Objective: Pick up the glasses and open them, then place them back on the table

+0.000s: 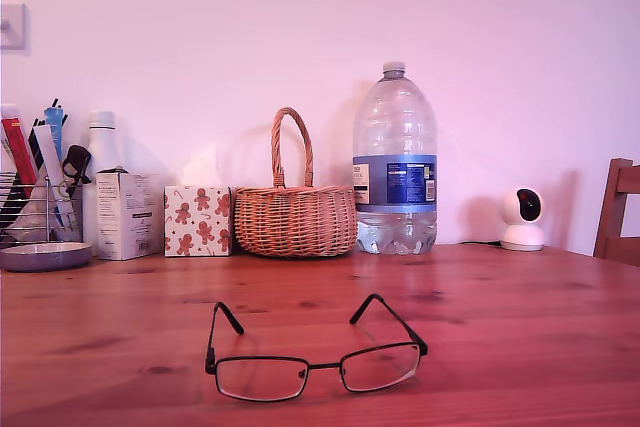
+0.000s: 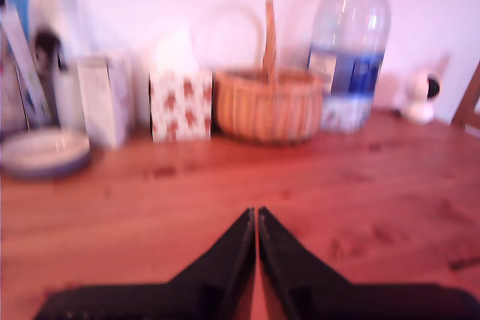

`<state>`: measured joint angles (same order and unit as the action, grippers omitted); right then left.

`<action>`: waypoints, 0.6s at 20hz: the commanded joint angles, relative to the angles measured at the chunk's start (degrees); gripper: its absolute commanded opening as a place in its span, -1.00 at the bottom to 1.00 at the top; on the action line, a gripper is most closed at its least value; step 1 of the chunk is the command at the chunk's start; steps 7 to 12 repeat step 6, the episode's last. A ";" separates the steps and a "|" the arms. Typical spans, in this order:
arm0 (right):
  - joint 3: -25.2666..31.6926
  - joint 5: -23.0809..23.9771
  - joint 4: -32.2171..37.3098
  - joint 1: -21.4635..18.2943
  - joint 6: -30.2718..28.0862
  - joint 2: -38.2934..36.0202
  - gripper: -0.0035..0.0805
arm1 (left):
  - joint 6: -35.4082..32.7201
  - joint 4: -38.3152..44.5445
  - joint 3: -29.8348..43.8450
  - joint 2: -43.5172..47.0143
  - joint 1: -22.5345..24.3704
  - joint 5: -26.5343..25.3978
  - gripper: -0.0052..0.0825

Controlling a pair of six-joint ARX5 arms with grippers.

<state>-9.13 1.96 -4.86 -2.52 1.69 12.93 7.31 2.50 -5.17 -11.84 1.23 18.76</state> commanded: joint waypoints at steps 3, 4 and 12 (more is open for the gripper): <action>0.44 0.02 -7.37 0.26 0.44 0.13 -0.95 | 0.20 -5.70 0.98 -0.09 0.15 0.02 -0.92; 0.44 0.02 -9.33 0.26 0.44 0.13 -0.95 | 0.20 -7.50 0.98 -0.09 0.15 0.04 -0.93; 0.44 0.02 -13.29 0.26 0.44 0.13 -0.95 | 0.20 -10.97 0.98 -0.09 0.15 0.02 -0.92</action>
